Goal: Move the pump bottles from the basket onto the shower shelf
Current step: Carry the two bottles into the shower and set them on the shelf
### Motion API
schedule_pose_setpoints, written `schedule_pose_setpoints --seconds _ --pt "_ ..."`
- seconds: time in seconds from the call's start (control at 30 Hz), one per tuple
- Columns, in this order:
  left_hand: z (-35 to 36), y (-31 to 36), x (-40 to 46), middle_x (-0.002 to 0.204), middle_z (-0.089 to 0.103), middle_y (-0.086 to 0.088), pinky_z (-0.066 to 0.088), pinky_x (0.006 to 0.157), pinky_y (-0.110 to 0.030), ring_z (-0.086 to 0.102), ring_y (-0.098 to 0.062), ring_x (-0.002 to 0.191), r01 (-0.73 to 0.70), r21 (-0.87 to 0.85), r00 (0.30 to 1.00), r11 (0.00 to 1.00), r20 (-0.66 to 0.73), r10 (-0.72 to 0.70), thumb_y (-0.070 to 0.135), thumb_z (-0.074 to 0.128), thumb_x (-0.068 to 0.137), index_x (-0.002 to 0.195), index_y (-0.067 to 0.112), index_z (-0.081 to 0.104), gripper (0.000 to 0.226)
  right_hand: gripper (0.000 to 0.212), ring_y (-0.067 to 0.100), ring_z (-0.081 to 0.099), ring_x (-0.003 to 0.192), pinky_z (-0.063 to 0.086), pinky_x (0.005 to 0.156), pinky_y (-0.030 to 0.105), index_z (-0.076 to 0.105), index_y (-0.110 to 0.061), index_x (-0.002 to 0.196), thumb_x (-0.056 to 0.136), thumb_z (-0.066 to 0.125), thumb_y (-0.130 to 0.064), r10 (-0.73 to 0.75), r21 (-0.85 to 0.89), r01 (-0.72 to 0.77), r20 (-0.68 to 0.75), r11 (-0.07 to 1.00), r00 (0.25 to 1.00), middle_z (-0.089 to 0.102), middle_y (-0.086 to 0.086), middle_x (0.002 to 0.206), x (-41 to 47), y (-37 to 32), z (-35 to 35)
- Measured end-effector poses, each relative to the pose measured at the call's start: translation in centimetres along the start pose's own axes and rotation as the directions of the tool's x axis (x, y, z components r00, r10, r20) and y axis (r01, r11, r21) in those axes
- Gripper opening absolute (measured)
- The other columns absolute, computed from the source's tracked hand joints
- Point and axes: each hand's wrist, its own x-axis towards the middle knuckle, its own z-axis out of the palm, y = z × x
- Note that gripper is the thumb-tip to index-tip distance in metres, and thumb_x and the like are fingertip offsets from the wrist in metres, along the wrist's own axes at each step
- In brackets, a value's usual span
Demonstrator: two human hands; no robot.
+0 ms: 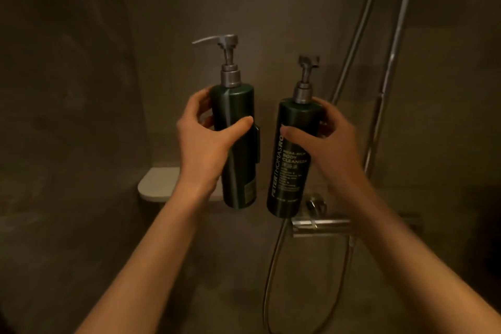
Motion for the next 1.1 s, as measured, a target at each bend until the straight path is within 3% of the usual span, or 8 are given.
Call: schedule_pose_setpoints --seconds 0.23,0.33,0.47,0.57,0.7,0.93,1.03,1.1 --pt "-0.3 -3.7 5.8 0.106 0.050 0.025 0.037 0.065 0.008 0.050 0.026 0.085 -0.008 0.132 0.995 0.991 -0.094 0.021 0.016 0.079 0.069 0.121 0.030 0.049 0.062 0.057 -0.019 0.049 0.085 0.042 0.061 0.006 0.049 -0.033 0.123 0.073 0.076 -0.022 -0.009 0.107 0.001 0.075 0.994 0.997 0.050 -0.031 0.097 6.7 3.6 3.9" --pt "-0.7 -5.6 6.5 0.111 0.051 0.021 0.038 0.064 0.007 0.051 0.017 0.087 0.038 0.176 0.990 0.984 -0.142 -0.013 0.015 0.079 0.069 0.127 0.025 0.049 0.066 0.053 -0.023 0.052 0.079 0.044 0.058 0.002 0.050 -0.037 0.115 0.072 0.077 -0.021 -0.002 0.146 -0.021 0.152 0.989 0.988 0.053 -0.030 0.096 8.2 4.8 5.2" --pt "-1.3 -6.8 6.7 0.105 0.050 0.026 0.038 0.063 0.007 0.049 0.028 0.082 0.060 0.220 0.981 0.974 -0.193 -0.017 0.017 0.078 0.071 0.126 0.026 0.048 0.064 0.051 -0.014 0.056 0.089 0.048 0.067 0.012 0.051 -0.038 0.114 0.073 0.076 -0.020 -0.016 0.204 -0.032 0.230 0.978 0.973 0.057 -0.024 0.102 9.6 5.3 6.3" --pt "-1.4 -7.0 6.7 0.112 0.051 0.022 0.038 0.064 0.006 0.049 0.026 0.086 0.060 0.276 0.980 0.959 -0.201 -0.003 0.022 0.078 0.070 0.129 0.028 0.047 0.066 0.053 -0.010 0.057 0.093 0.047 0.073 0.016 0.051 -0.038 0.115 0.072 0.077 -0.021 -0.040 0.241 -0.025 0.259 0.970 0.965 0.059 -0.023 0.104 10.5 5.6 7.2" --pt "-1.2 -7.5 5.5 0.123 0.047 0.022 0.042 0.071 -0.003 0.047 0.019 0.095 0.062 0.375 0.970 0.925 -0.239 0.032 0.027 0.079 0.070 0.132 0.036 0.041 0.073 0.056 -0.018 0.054 0.091 0.046 0.074 0.012 0.051 -0.034 0.121 0.073 0.077 -0.022 -0.066 0.245 -0.002 0.270 0.970 0.961 0.057 -0.026 0.104 10.3 6.0 8.4" --pt "-0.8 -10.1 1.9 0.122 0.042 0.021 0.044 0.083 -0.013 0.047 0.014 0.097 0.125 0.458 0.969 0.880 -0.247 -0.009 0.026 0.079 0.070 0.136 0.031 0.038 0.077 0.080 0.004 0.051 0.118 0.046 0.098 0.037 0.036 -0.031 0.138 0.069 0.077 -0.026 -0.050 0.133 0.029 0.161 0.991 0.986 0.053 -0.012 0.132 7.3 9.1 9.2" --pt "-0.6 -11.1 0.6 0.121 0.042 0.020 0.050 0.090 -0.028 0.050 0.005 0.102 0.160 0.458 0.962 0.875 -0.270 -0.034 0.026 0.079 0.070 0.137 0.029 0.039 0.078 0.084 0.007 0.052 0.118 0.047 0.098 0.040 0.033 -0.033 0.139 0.069 0.079 -0.025 0.013 0.085 -0.029 0.176 0.996 0.984 0.053 -0.010 0.133 5.7 10.9 9.7" --pt "-0.5 -11.5 0.2 0.121 0.042 0.020 0.049 0.089 -0.026 0.050 0.008 0.101 0.166 0.461 0.961 0.872 -0.276 -0.037 0.027 0.079 0.070 0.138 0.029 0.039 0.079 0.084 0.008 0.054 0.116 0.049 0.094 0.037 0.033 -0.033 0.137 0.068 0.081 -0.025 0.036 0.061 -0.047 0.172 0.997 0.984 0.054 -0.009 0.132 5.0 11.8 10.1"
